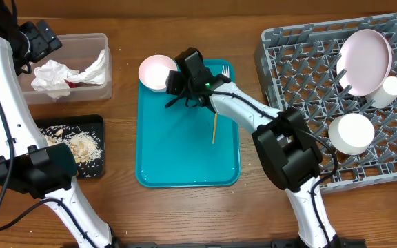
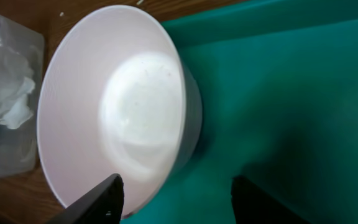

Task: Sort waste into correct bins and load items into the dishwasher rack
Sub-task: 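Reach the right gripper back to the pink bowl and grasp its rim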

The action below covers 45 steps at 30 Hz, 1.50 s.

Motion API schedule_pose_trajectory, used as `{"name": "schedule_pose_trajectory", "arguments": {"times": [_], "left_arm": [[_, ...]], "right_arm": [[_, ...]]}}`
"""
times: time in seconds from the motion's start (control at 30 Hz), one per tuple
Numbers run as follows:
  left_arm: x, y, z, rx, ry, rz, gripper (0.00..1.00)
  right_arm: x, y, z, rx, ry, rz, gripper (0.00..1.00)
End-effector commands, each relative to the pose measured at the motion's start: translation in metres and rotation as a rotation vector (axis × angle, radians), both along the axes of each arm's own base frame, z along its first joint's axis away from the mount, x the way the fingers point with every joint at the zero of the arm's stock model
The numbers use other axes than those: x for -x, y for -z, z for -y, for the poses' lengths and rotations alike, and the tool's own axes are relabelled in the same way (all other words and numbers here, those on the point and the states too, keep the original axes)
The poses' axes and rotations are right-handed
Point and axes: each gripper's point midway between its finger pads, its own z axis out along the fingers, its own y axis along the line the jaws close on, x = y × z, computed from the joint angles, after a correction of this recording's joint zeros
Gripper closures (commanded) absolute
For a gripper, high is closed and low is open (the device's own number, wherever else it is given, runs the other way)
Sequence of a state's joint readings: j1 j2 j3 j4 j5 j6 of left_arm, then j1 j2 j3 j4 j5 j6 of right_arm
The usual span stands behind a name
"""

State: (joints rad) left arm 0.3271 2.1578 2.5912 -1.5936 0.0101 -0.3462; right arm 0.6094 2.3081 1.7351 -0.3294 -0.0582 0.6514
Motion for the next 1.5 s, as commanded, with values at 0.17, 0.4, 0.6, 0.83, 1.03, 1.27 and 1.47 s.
{"name": "schedule_pose_trajectory", "arguments": {"times": [0.17,0.4,0.6,0.83,1.03,1.27,1.47], "left_arm": [[0.006,-0.015,0.003,-0.013,-0.014,0.029,0.00],[0.006,-0.015,0.003,-0.013,-0.014,0.029,0.00],[0.006,-0.015,0.003,-0.013,-0.014,0.029,0.00],[0.006,-0.015,0.003,-0.013,-0.014,0.029,0.00],[0.006,-0.015,0.003,-0.013,-0.014,0.029,0.00],[0.006,-0.015,0.003,-0.013,-0.014,0.029,0.00],[0.006,-0.015,0.003,-0.013,-0.014,0.029,0.00]], "right_arm": [[-0.006,0.004,0.006,0.033,0.045,0.017,0.44],[0.001,0.009,0.029,0.112,0.070,-0.066,0.60],[-0.001,-0.022,0.067,0.214,0.100,-0.154,0.75],[0.010,-0.073,0.113,0.331,0.159,-0.240,0.73],[0.030,-0.097,0.053,0.191,-0.229,-0.191,0.65],[0.073,-0.070,0.006,0.301,-0.603,-0.100,0.64],[0.098,-0.051,-0.019,0.412,-0.795,-0.011,0.58]]}}
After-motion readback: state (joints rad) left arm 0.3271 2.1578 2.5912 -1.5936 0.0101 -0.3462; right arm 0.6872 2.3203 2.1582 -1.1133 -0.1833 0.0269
